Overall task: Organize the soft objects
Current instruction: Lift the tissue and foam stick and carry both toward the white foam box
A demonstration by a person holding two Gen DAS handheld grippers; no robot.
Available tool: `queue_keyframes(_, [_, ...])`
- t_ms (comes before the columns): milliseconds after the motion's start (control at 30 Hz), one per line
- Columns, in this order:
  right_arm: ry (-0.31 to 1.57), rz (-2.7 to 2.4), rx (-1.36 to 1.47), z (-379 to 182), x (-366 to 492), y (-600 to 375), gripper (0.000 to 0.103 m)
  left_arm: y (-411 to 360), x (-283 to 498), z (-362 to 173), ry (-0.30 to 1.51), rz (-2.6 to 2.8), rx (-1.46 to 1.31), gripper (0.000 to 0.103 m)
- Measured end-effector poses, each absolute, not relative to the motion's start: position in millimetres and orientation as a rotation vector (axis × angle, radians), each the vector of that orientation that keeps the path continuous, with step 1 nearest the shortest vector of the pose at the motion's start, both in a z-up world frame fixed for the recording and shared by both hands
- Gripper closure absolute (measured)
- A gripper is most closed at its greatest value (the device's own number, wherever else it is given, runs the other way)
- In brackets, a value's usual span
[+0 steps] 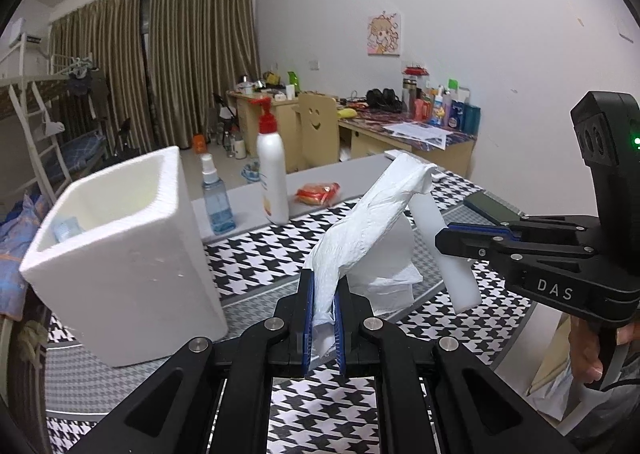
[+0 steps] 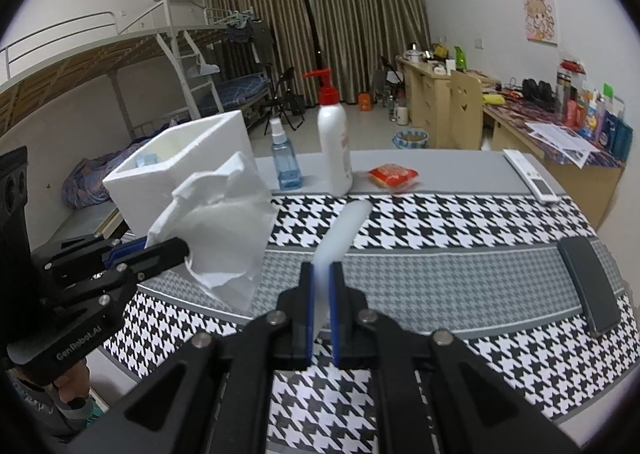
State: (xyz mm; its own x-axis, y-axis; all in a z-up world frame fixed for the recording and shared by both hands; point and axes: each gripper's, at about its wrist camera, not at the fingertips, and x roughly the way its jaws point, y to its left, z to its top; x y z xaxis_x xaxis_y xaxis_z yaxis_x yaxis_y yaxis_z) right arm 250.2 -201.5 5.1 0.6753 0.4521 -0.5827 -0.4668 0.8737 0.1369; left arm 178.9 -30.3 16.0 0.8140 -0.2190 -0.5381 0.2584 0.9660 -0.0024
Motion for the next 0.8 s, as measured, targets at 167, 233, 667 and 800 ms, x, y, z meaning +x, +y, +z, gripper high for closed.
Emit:
queue_keyframes(167, [0.639,0.547,-0.036,9.3,250.8,-188.2,0.094,-16.7,176.8,21.6,0.552,-0.223,0.060,0.094])
queue_keyframes(233, [0.633,0.560,-0.043,12.0,251.0,-182.5,0.094,-11.2,174.4,23.8,0.545,-0.212,0.055,0.094])
queue_keyframes(667, [0.602,0.636,-0.090,24.7,250.6,-144.7,0.094,28.2,163.6,38.3,0.501,-0.112,0.001,0.094])
queue_keyframes(800, [0.595,0.649,-0.096,28.1,250.9,-133.5,0.094,41.2,160.3,43.6,0.488,-0.077,-0.017,0.094])
